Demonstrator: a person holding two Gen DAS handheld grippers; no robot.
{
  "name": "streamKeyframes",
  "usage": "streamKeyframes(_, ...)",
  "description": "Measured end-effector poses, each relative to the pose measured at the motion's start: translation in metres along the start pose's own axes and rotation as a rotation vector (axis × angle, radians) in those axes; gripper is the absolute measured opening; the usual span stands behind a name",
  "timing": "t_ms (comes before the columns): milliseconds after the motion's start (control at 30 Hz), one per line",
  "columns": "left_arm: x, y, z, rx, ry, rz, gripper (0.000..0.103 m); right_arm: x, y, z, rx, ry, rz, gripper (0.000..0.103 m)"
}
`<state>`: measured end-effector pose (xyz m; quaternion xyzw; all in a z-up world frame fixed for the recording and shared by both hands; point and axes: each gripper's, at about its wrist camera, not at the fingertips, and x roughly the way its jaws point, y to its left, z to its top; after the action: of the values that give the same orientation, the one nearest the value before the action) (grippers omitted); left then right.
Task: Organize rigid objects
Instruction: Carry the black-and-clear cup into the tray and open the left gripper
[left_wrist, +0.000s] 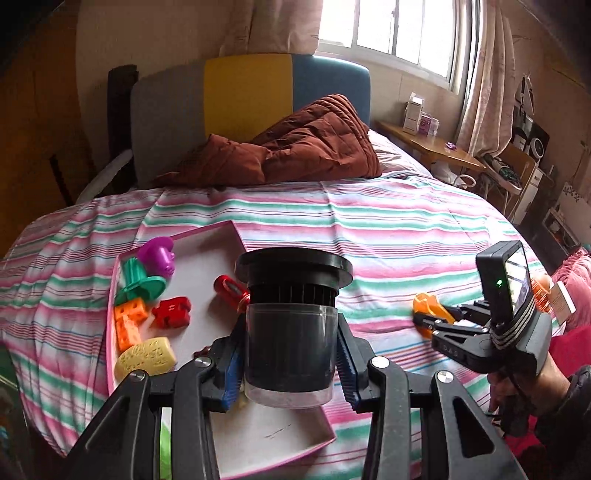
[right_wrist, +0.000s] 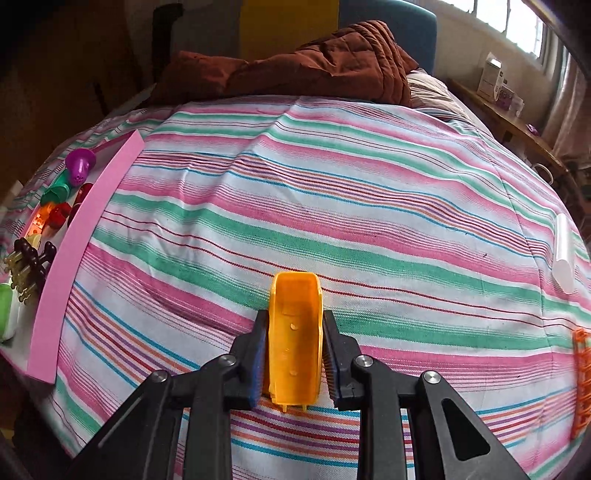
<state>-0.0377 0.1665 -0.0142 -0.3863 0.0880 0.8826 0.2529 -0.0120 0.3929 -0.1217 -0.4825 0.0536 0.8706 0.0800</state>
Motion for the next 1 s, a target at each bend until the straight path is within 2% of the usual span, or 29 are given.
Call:
streamKeyframes(233, -0.010, 0.017, -0.016, -0.033, 0.000, 0.036, 0.043, -0.001, 0.001, -0.004, -0.011, -0.036, 0.004, 0.027)
streamKeyframes(633, -0.028, 0.079, -0.047, -0.153, 0.018, 0.178, 0.043, 0.000, 0.007, -0.006, -0.044, -0.049, -0.027, 0.027)
streamKeyframes(1000, -0.037, 0.101, -0.065, -0.196, 0.025, 0.215, 0.043, -0.002, 0.009, -0.010, -0.050, -0.067, -0.044, 0.027)
